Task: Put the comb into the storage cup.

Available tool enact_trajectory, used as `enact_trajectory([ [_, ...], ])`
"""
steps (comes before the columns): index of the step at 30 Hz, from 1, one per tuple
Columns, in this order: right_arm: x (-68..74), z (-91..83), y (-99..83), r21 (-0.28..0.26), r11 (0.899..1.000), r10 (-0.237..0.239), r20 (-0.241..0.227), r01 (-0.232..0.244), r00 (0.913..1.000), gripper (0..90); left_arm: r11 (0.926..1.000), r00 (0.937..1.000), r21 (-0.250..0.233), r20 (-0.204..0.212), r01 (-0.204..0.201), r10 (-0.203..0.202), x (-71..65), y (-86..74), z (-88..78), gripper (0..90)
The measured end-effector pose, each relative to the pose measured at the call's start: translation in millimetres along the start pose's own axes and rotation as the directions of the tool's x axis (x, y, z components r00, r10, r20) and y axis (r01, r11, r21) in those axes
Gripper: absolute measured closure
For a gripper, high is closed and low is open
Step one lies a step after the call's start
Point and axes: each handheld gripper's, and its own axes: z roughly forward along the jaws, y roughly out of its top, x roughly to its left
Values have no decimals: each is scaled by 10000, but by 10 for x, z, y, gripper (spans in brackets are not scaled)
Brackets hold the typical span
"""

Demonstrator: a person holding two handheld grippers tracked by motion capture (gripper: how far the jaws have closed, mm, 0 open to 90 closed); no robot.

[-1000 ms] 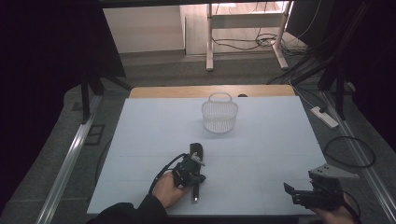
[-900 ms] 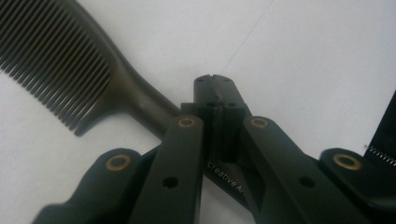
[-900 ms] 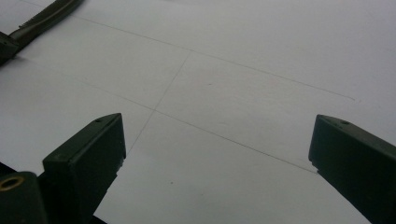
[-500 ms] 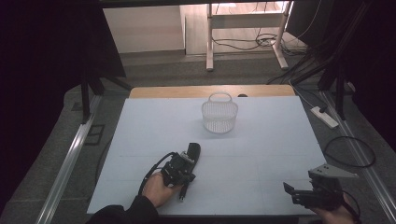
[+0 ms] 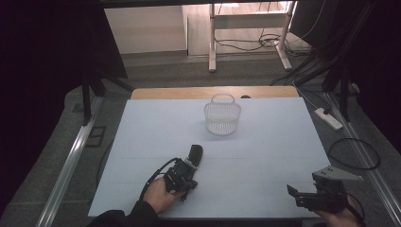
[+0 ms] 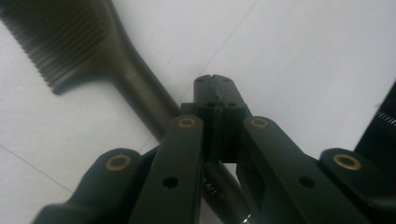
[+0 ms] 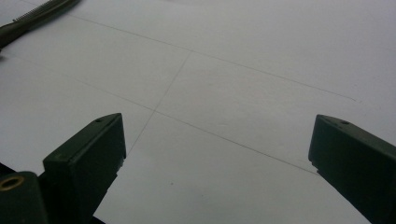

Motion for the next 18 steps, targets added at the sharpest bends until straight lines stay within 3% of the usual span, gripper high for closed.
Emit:
enact_trajectory([
  [8, 1, -1, 0, -13, 10000, -12, -5, 12, 10000, 45, 9995, 9990, 55, -343, 300, -298, 69, -67, -51, 892],
  [18, 1, 2, 2, -14, 10000, -15, -17, 15, 10000, 45, 9960, 9932, 6, -750, 888, -885, 313, -147, -135, 892],
])
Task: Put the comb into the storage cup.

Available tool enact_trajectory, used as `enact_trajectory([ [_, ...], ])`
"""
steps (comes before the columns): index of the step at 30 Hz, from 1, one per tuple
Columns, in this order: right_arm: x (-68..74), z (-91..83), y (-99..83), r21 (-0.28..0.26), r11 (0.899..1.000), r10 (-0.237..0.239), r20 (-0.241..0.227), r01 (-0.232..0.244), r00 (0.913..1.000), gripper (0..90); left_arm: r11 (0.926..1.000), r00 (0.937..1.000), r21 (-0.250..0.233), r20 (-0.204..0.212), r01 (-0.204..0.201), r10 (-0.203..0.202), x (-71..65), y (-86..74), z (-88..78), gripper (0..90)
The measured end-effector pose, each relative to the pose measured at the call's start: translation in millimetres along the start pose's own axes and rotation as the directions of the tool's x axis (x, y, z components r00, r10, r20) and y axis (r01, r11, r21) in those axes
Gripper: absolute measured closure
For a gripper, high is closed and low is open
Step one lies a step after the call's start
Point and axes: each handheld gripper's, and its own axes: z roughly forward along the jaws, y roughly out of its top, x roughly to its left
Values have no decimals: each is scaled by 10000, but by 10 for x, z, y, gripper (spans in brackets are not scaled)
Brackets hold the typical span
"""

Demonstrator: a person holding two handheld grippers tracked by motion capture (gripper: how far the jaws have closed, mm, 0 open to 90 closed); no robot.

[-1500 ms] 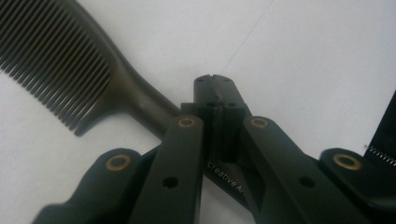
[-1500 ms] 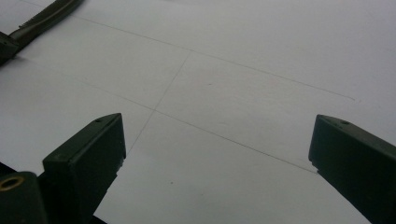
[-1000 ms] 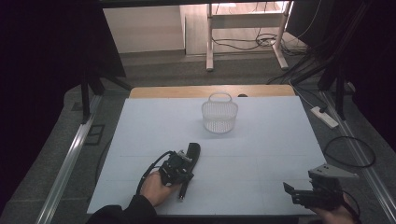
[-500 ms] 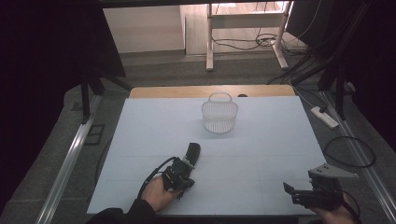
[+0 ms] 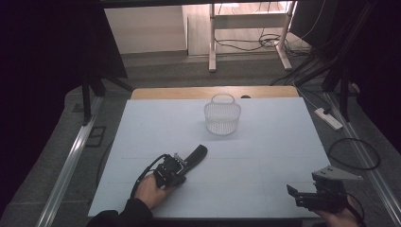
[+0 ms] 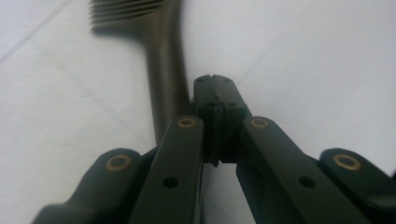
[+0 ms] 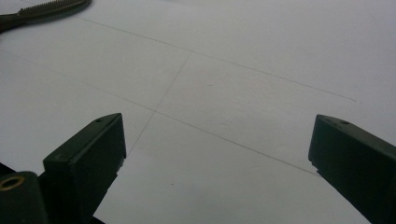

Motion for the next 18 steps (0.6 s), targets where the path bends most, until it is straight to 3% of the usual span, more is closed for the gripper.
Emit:
enact_trajectory([
  [1, -1, -1, 0, 4, 10000, 10, 6, -10, 10000, 46, 9999, 9998, -81, 122, 143, -142, 33, -6, -10, 891],
  [10, -1, -2, -1, 7, 10000, 16, 11, -16, 10000, 45, 9989, 9991, -440, 405, 136, -118, 10, 13, -92, 891],
  [18, -1, 0, 0, 22, 10000, 35, 24, -35, 10000, 46, 9960, 9992, -885, 365, -101, 134, -36, 27, -258, 841],
])
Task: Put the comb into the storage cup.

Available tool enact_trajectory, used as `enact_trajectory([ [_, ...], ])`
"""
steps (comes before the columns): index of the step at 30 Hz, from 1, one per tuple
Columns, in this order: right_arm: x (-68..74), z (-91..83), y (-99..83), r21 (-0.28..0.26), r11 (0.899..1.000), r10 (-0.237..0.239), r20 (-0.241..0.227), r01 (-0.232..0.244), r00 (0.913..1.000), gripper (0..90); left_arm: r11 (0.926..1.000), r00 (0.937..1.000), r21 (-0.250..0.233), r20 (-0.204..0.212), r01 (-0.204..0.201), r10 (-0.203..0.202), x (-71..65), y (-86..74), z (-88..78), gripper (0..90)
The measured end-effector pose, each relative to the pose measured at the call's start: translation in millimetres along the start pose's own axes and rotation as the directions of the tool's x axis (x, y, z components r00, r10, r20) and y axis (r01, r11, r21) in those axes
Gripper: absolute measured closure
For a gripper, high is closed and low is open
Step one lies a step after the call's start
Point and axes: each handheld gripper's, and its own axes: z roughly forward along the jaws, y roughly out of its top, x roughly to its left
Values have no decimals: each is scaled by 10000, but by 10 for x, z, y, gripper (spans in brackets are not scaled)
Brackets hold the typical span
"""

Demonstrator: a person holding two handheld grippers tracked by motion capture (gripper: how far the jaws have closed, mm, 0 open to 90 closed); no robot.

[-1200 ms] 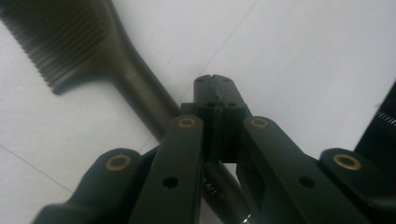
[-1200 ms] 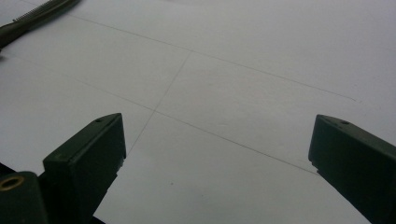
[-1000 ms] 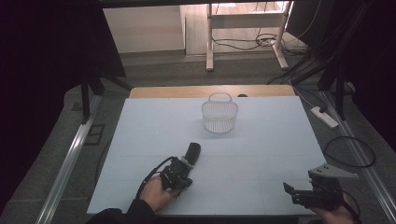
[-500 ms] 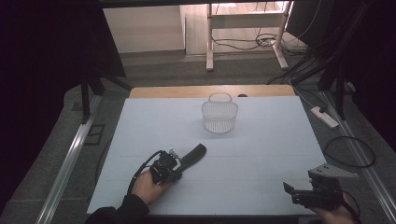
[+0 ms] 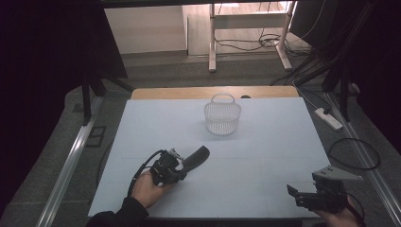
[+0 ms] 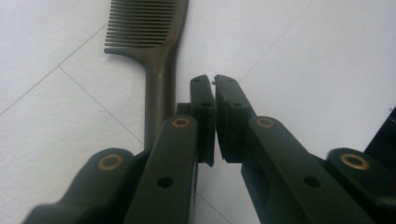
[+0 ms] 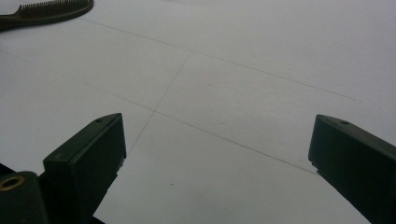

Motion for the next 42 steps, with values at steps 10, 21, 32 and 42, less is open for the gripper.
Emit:
enact_trajectory([
  [10, -4, 2, 0, -8, 10000, 47, -18, -47, 10000, 46, 9982, 9993, -477, 90, 365, -361, 107, -13, -124, 580],
  [21, -9, 4, 0, 19, 10000, 71, -4, -71, 10000, 46, 9980, 9988, -425, 179, 464, -457, 244, -2, -201, 172],
  [32, -12, 9, 1, 56, 9999, 110, 10, -110, 9999, 46, 9999, 9995, 92, 298, 124, -127, 305, 42, -239, 0],
  [42, -12, 9, 1, 66, 9999, 115, 11, -115, 9999, 46, 9999, 9999, 87, -115, 128, -127, 320, 23, -154, 0],
])
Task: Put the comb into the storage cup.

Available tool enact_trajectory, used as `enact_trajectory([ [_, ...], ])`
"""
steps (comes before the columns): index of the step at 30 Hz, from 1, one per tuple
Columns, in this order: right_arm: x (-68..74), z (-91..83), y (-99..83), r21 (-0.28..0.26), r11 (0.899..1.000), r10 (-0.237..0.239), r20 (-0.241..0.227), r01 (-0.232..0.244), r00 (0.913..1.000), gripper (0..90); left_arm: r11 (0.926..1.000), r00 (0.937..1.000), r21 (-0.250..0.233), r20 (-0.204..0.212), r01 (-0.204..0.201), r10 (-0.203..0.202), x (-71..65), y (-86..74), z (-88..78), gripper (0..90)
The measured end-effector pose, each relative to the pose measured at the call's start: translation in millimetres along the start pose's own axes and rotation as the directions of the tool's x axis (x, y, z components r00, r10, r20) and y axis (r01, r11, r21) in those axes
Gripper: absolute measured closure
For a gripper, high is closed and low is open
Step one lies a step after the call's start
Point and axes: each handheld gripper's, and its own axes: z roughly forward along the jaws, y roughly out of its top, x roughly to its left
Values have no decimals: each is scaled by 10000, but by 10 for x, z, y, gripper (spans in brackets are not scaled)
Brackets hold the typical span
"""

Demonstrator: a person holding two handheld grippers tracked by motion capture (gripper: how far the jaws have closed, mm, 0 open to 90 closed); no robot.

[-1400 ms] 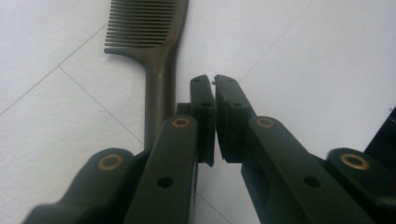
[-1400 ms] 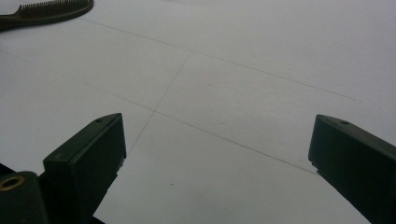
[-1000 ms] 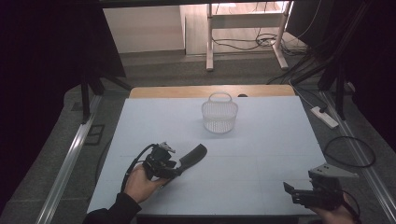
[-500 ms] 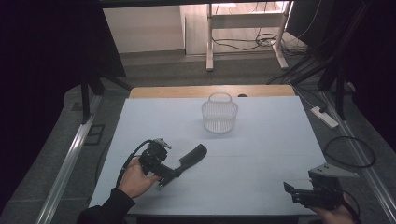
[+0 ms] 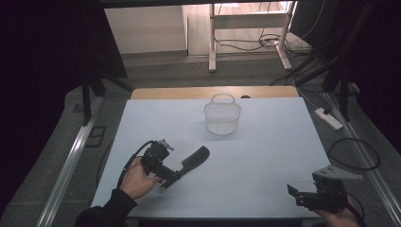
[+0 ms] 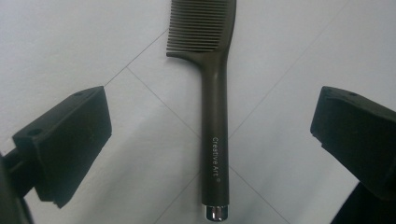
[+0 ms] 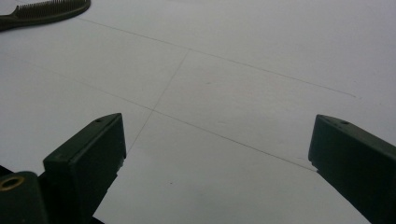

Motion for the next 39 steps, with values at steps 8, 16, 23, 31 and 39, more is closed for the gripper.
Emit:
enact_trajectory([
  [8, 1, -1, 0, 1, 10000, -23, -3, 23, 10000, 45, 9986, 9991, 402, -251, -341, 352, -64, 6, 183, 0],
  [16, 2, -3, -2, -11, 10000, -48, -11, 48, 10000, 45, 9962, 9969, 669, -506, -562, 597, -108, 14, 332, 0],
  [23, 5, -4, -2, -21, 10000, -59, -6, 59, 10000, 46, 9910, 9938, 1066, -682, -807, 883, -151, 8, 471, 0],
  [31, 7, -5, -2, -23, 10000, -69, -13, 69, 10000, 45, 9837, 9892, 1558, -1002, -903, 1066, -196, 4, 562, 0],
  [39, 7, -5, -2, -21, 10000, -60, -2, 60, 10000, 45, 9832, 9894, 1621, -1039, -835, 1012, -224, 8, 541, 57],
])
